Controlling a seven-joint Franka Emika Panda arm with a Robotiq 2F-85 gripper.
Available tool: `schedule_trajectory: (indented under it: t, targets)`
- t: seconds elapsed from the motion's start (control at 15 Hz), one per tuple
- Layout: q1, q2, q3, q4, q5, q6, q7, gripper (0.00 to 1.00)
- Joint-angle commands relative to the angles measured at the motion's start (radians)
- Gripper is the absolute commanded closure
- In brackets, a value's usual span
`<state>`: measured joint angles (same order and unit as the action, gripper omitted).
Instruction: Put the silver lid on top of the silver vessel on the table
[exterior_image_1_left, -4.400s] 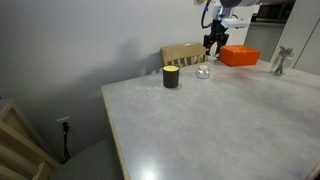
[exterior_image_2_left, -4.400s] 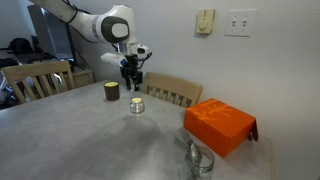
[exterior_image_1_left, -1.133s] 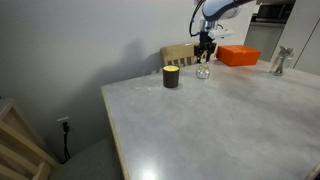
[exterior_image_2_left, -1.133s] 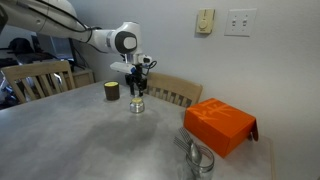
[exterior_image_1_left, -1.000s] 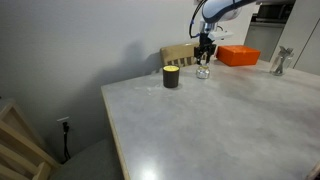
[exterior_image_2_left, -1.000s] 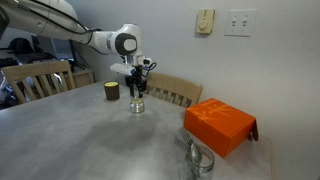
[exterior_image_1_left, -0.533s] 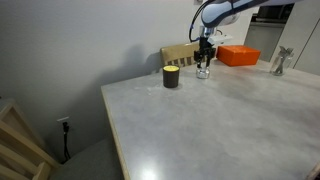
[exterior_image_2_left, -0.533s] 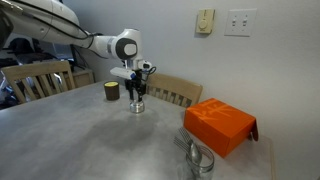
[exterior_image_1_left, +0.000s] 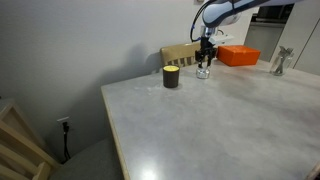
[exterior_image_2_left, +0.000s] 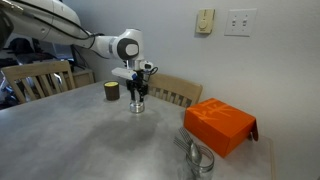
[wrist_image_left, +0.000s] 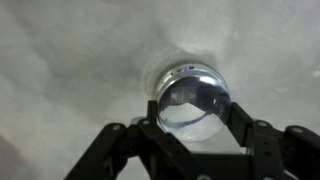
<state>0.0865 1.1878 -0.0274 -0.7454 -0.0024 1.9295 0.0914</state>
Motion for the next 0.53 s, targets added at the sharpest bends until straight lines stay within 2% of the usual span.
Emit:
schedule_trajectory:
  t: [0.0, 0.47]
  targets:
    - [-0.006, 0.021, 0.004, 0.037, 0.004, -0.012, -0.01, 0.56]
    - [0.0, 0.03, 0.008, 0.054, 0.004, -0.016, -0.012, 0.56]
